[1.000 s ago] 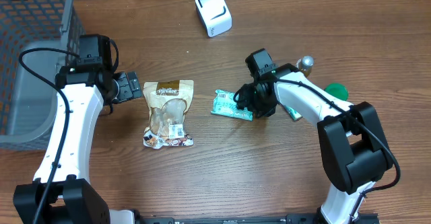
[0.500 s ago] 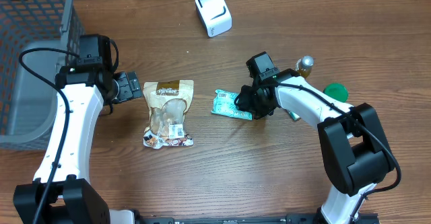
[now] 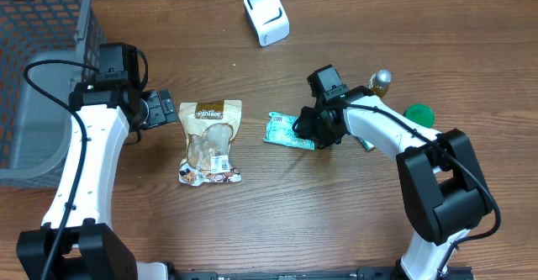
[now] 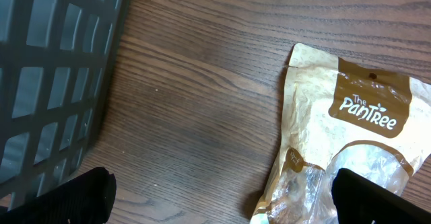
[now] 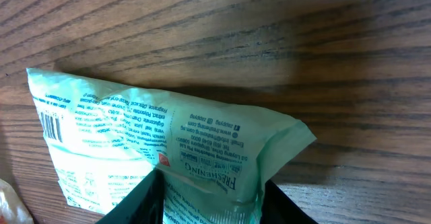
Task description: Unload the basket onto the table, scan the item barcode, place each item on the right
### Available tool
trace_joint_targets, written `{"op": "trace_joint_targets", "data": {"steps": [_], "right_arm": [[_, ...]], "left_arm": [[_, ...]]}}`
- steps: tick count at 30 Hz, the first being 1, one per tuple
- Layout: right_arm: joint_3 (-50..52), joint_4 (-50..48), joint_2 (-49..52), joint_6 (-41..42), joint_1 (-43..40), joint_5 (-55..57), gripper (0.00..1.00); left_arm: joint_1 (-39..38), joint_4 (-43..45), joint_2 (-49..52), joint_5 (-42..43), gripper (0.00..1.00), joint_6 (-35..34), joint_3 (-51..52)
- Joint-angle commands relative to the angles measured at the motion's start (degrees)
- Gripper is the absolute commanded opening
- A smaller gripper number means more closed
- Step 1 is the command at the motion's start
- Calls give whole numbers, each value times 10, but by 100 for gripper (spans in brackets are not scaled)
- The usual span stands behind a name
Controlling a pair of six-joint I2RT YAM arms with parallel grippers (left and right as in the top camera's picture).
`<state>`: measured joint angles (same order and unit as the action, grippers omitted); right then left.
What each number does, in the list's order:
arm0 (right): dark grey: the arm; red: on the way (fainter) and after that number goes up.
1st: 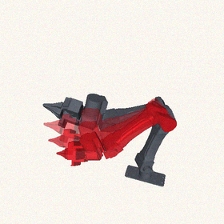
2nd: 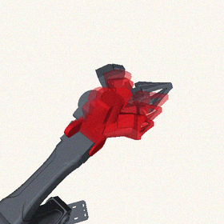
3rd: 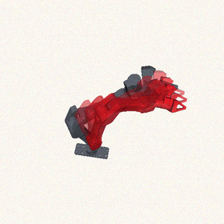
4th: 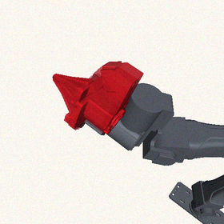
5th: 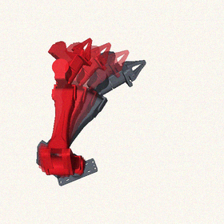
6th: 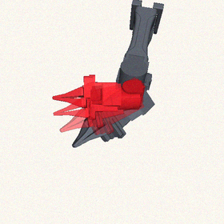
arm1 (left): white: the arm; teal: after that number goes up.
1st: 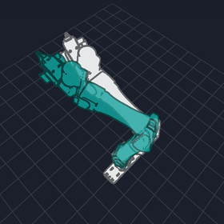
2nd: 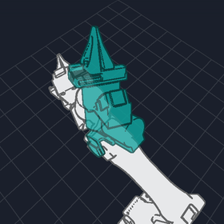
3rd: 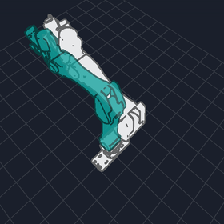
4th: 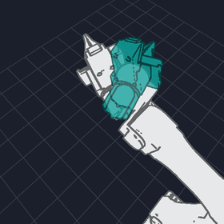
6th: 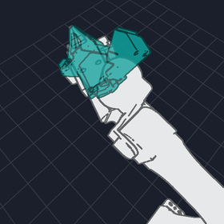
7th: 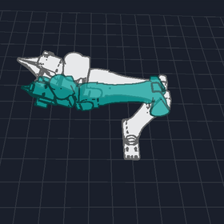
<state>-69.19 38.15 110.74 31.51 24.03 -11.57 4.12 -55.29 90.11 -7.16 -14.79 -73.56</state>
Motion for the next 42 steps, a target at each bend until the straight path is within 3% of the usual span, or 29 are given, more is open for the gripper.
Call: {"op": "trace_joint_targets", "data": {"steps": [1,36,41,42], "right_arm": [[14,-2,-2,1,2,19,38],[45,-32,-2,1,2,-1,34],[44,-32,-3,1,-1,-3,4],[43,-31,-4,-2,-1,-7,4]], "left_arm": [[0,0,-4,-7,100,6,-8],[0,0,-4,-7,100,6,-8],[0,0,-4,-7,99,6,-8],[0,0,-4,-7,100,6,-8]]}}
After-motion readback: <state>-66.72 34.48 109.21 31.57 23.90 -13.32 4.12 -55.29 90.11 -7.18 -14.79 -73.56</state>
